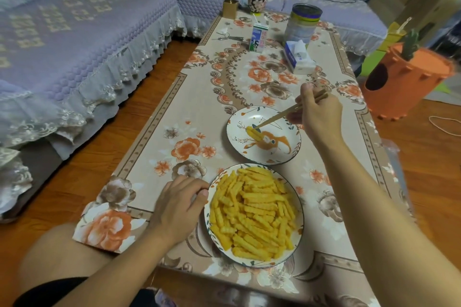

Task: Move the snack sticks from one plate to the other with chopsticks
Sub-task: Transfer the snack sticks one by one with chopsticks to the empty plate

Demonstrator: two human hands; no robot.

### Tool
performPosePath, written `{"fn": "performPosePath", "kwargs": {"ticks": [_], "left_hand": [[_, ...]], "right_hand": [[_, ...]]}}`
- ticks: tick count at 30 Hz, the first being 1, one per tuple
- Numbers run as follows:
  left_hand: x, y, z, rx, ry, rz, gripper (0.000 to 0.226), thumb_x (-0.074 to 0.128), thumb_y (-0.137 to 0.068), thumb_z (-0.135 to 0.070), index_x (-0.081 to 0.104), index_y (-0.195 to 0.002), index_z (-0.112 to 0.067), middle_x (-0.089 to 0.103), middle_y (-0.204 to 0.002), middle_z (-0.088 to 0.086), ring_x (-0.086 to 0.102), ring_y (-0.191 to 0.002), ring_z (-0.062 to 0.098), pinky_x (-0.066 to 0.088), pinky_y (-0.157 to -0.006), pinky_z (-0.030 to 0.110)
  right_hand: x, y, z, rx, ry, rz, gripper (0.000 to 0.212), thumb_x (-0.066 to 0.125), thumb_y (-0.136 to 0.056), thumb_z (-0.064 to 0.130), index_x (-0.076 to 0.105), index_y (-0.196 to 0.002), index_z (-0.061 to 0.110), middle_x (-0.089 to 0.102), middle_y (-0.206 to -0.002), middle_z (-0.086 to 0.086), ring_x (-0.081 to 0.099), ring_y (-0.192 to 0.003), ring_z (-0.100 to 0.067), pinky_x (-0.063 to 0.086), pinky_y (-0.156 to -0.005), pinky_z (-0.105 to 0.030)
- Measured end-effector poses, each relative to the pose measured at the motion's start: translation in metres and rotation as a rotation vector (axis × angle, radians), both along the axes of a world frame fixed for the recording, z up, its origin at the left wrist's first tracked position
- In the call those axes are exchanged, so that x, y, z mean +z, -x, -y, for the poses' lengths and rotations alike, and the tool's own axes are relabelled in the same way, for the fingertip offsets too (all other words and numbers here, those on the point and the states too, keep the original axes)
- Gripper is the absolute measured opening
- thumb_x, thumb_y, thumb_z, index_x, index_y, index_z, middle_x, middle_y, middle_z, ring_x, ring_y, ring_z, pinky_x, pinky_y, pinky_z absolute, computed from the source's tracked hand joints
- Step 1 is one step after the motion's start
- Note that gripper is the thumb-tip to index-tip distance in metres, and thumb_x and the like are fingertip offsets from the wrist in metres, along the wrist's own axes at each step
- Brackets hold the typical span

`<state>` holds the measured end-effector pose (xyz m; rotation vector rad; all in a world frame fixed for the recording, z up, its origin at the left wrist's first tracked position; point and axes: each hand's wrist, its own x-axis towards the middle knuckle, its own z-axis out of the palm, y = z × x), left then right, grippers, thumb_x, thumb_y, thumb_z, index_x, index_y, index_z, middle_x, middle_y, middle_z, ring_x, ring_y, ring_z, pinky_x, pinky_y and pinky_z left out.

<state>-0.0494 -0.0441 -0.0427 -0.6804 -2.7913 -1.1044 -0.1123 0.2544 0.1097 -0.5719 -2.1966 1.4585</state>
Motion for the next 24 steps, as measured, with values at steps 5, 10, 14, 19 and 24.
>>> {"fn": "performPosePath", "kwargs": {"ticks": [5, 10, 14, 19, 24], "left_hand": [[0.0, -0.001, 0.0, -0.002, 0.009, -0.002, 0.039, 0.033, -0.099, -0.046, 0.067, -0.102, -0.027, 0.061, -0.096, -0.019, 0.051, -0.095, 0.009, 0.041, -0.078, 0.038], [0.0, 0.0, 0.001, -0.002, 0.005, -0.008, 0.039, 0.034, -0.1, -0.047, 0.067, -0.101, -0.027, 0.062, -0.096, -0.017, 0.052, -0.094, 0.012, 0.043, -0.078, 0.04], [0.001, 0.0, 0.0, 0.007, -0.003, -0.001, 0.041, 0.034, -0.099, -0.047, 0.068, -0.101, -0.026, 0.063, -0.096, -0.015, 0.052, -0.095, 0.012, 0.043, -0.078, 0.04], [0.001, 0.0, 0.0, -0.003, -0.006, -0.018, 0.042, 0.035, -0.098, -0.047, 0.069, -0.102, -0.024, 0.062, -0.096, -0.016, 0.051, -0.095, 0.013, 0.042, -0.077, 0.04], [0.002, -0.001, -0.001, -0.007, -0.018, -0.018, 0.042, 0.035, -0.098, -0.047, 0.069, -0.102, -0.024, 0.06, -0.096, -0.018, 0.047, -0.095, 0.011, 0.04, -0.077, 0.039]], "right_hand": [[-0.003, -0.004, -0.001, -0.002, 0.007, -0.009, 0.045, 0.051, -0.107, 0.035, 0.069, -0.094, -0.004, 0.073, -0.071, -0.019, 0.075, -0.059, -0.029, 0.065, -0.062, -0.044], [-0.007, -0.01, 0.002, 0.014, -0.017, -0.002, 0.044, 0.051, -0.107, 0.034, 0.068, -0.092, -0.003, 0.073, -0.075, -0.022, 0.073, -0.059, -0.03, 0.064, -0.064, -0.047], [0.007, -0.024, -0.004, -0.015, 0.031, -0.027, 0.047, 0.046, -0.109, 0.035, 0.065, -0.09, -0.002, 0.071, -0.069, -0.016, 0.073, -0.059, -0.03, 0.064, -0.062, -0.044], [0.061, -0.076, -0.017, 0.151, 0.212, 0.011, 0.044, 0.044, -0.11, 0.034, 0.06, -0.082, 0.004, 0.067, -0.055, -0.004, 0.066, -0.052, -0.025, 0.061, -0.056, -0.039], [0.071, -0.117, -0.005, 0.267, 0.18, 0.13, 0.047, 0.048, -0.106, 0.036, 0.062, -0.085, -0.004, 0.065, -0.057, -0.01, 0.066, -0.051, -0.031, 0.06, -0.05, -0.038]]}}
